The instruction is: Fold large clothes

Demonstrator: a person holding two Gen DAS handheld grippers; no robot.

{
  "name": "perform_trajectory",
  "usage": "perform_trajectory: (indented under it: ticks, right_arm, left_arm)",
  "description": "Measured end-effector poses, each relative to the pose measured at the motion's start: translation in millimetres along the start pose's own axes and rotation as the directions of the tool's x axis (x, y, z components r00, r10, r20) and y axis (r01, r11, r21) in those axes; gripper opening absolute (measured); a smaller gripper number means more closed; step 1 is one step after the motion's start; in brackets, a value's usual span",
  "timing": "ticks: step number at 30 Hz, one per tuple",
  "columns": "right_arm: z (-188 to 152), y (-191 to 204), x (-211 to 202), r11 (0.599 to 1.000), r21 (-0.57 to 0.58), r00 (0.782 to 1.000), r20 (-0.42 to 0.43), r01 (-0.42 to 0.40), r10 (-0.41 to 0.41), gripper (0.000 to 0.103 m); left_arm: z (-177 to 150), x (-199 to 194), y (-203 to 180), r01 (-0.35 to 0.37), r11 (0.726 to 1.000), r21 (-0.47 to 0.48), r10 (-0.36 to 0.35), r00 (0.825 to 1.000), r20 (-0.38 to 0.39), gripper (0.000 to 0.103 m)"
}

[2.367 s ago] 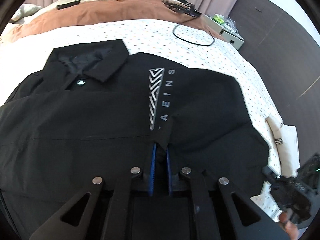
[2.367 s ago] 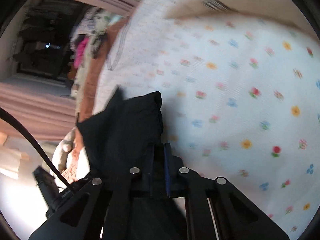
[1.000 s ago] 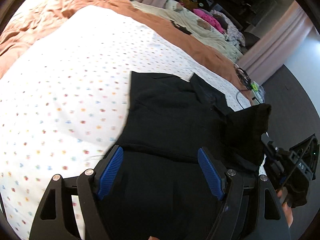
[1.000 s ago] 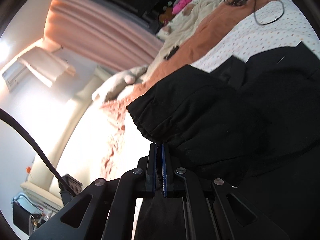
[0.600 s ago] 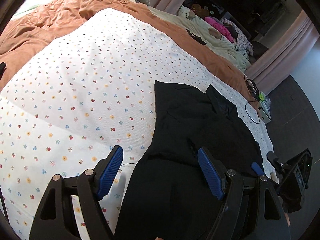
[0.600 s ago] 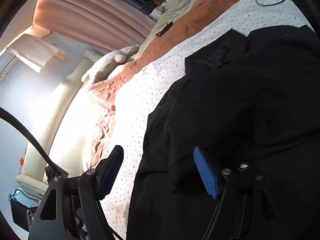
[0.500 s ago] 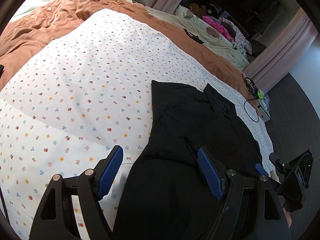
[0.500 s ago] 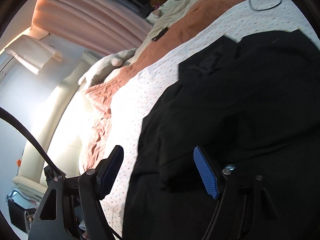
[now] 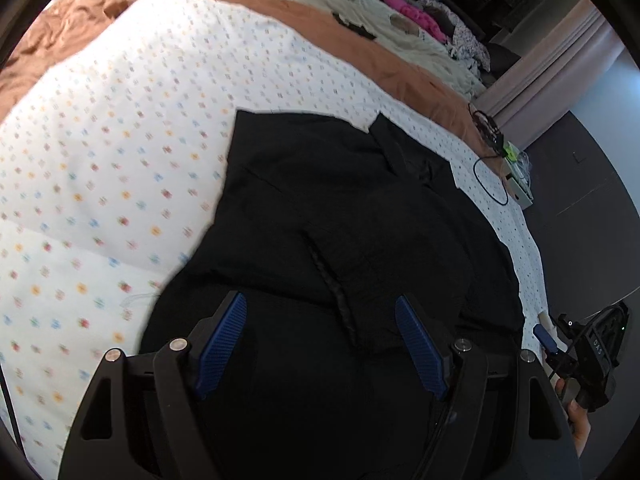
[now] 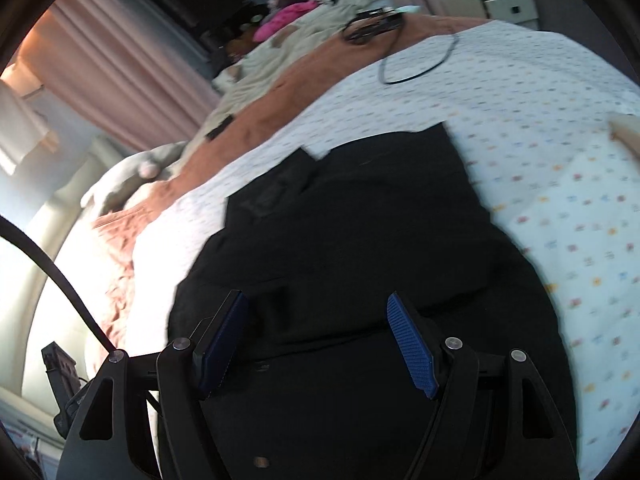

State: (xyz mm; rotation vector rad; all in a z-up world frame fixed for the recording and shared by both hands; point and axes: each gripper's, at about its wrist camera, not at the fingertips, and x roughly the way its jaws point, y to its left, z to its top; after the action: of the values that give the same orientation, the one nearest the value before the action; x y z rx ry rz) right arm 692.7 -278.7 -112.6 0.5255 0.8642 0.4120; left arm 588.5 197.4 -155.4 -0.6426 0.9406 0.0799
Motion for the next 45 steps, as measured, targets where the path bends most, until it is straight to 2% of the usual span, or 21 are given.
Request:
perform_trajectory:
  ticks: [3, 9, 16, 19, 22, 23, 24, 26, 28, 33, 35, 37, 40, 42, 45]
  right_arm:
    - [0, -10, -10, 0.999, 0.017, 1.0, 0.003, 0.031, -0.031, 0.071]
    - [-1, -31, -27, 0.997, 0.074, 0.999, -0.009, 0.037, -0.036, 0.071]
    - [2, -58, -32, 0.988, 0.145, 0.998, -0.029, 0.052, -0.049, 0.071]
    - [7, -66, -36, 0.985, 0.167, 0.999, -0.027, 0.044, -0.04, 0.071]
    - [9, -71, -38, 0.985, 0.167, 0.999, -0.011, 0.039, -0.038, 0.071]
    - [10, -71, -38, 0.987, 0.155, 0.999, -0.006, 0.051, -0.051, 0.071]
    - [11, -69, -38, 0.989, 0.135, 0.998, -0.004, 0.068, -0.068, 0.071]
    - [11, -64, -36, 0.991, 0.086, 0.995, -0.008, 0.098, -0.098, 0.071]
    - [10, -58, -33, 0.99, 0.038, 0.991, -0.019, 0.136, -0.136, 0.071]
    - [6, -54, -21, 0.972, -0.032, 0.97, -0.071, 0.233, -0.234, 0.071]
    - [3, -47, -14, 0.959, -0.1, 0.957, -0.093, 0.264, -0.273, 0.071]
    - [-1, -40, -3, 0.936, -0.171, 0.938, -0.11, 0.307, -0.328, 0.071]
    - [0, -39, 10, 0.918, -0.199, 0.923, -0.113, 0.343, -0.369, 0.071]
    - [2, -38, 15, 0.914, -0.198, 0.921, -0.097, 0.354, -0.378, 0.07]
    - [7, -47, 24, 0.923, -0.159, 0.925, -0.097, 0.351, -0.368, 0.059]
  left_arm:
    - [-6, 19, -5, 0.009, 0.999, -0.047, -0.011, 0.999, -0.037, 0.078]
    - [-18, 46, -20, -0.014, 0.996, -0.087, 0.007, 0.997, -0.073, 0.078]
    - [-24, 67, -37, -0.077, 0.994, -0.073, 0.072, 0.995, -0.069, 0.078]
    - [-22, 76, -47, -0.099, 0.994, -0.046, 0.095, 0.992, -0.085, 0.074]
    - [-22, 81, -57, -0.14, 0.99, 0.004, 0.14, 0.986, -0.094, 0.059]
    - [-23, 82, -60, -0.161, 0.987, 0.026, 0.162, 0.982, -0.093, 0.046]
    - [-22, 81, -61, -0.164, 0.986, 0.036, 0.166, 0.981, -0.096, 0.038]
    - [-21, 78, -61, -0.148, 0.988, 0.05, 0.153, 0.983, -0.101, 0.033]
    - [-20, 70, -65, -0.134, 0.988, 0.071, 0.141, 0.986, -0.091, 0.021]
    - [-1, 37, -77, -0.13, 0.983, 0.127, 0.135, 0.99, -0.032, 0.014]
    - [13, 23, -83, -0.131, 0.98, 0.15, 0.134, 0.991, -0.009, 0.013]
    - [26, 10, -90, -0.149, 0.973, 0.178, 0.148, 0.989, 0.022, 0.011]
    - [44, -5, -96, -0.183, 0.959, 0.216, 0.175, 0.983, 0.058, 0.009]
    - [52, -10, -95, -0.197, 0.953, 0.231, 0.187, 0.98, 0.065, 0.009]
    - [63, -9, -93, -0.216, 0.945, 0.245, 0.206, 0.976, 0.064, 0.009]
